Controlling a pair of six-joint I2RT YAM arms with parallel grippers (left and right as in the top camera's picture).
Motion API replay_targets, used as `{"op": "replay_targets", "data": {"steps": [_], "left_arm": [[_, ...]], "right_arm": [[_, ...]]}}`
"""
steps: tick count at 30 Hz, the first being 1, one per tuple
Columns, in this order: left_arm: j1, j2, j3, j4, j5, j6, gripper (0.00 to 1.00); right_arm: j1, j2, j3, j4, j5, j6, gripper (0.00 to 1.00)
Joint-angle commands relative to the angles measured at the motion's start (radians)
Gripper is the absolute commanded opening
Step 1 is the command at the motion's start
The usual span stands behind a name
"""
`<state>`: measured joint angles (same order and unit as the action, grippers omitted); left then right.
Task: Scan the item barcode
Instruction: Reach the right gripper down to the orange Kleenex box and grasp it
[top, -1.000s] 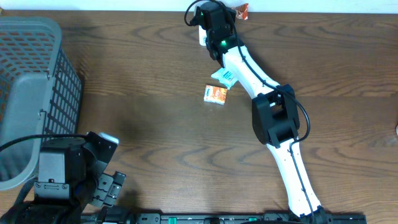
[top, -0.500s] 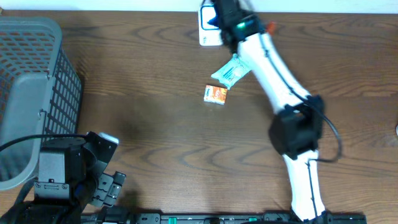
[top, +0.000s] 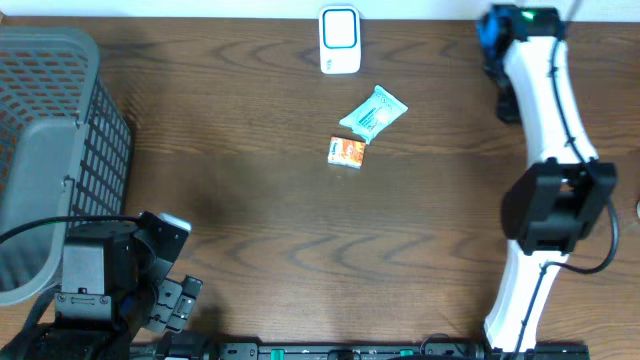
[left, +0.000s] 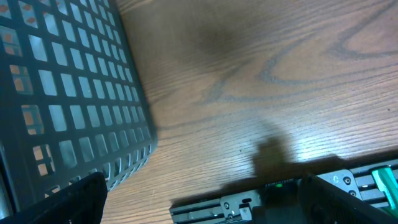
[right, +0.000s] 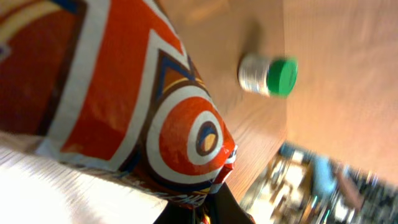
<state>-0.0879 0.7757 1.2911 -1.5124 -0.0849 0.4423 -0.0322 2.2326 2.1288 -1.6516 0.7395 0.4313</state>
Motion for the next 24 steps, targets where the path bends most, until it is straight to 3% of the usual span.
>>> {"op": "replay_targets", "data": {"steps": [1,8,12,13,14,15,16,19,24], "left_arm": [[-0.002,-0.004,0.007,-0.002,-0.005,0.001,0.98],[-0.002,-0.004,0.007,-0.002,-0.005,0.001,0.98],[-0.002,-0.004,0.007,-0.002,-0.005,0.001,0.98],[-0.002,-0.004,0.007,-0.002,-0.005,0.001,0.98],[-0.002,-0.004,0.007,-0.002,-0.005,0.001,0.98],[-0.002,-0.004,0.007,-0.002,-0.005,0.001,0.98],[-0.002,-0.004,0.007,-0.002,-0.005,0.001,0.98],[-0.002,-0.004,0.007,-0.002,-0.005,0.001,0.98],[-0.002,-0.004,0.007,-0.002,-0.005,0.001,0.98]], "right_arm": [[-0.089,0.008,-0.122,0.048,0.044,0.14,0.01],[-0.285,0.008,-0.423,0.284,0.064,0.14,0.01],[-0.381,0.008,-0.485,0.35,0.064,0.141,0.01],[-0.402,0.008,-0.484,0.355,0.066,0.14,0.12],[-0.418,0.008,-0.479,0.354,0.07,0.14,0.35],[-0.434,0.007,-0.47,0.352,0.072,0.14,0.71],[-0.448,0.006,-0.46,0.345,0.071,0.14,0.99],[-0.468,0.005,-0.407,0.323,-0.037,0.124,0.99],[-0.415,0.005,-0.304,0.316,-0.275,-0.028,0.99]]}}
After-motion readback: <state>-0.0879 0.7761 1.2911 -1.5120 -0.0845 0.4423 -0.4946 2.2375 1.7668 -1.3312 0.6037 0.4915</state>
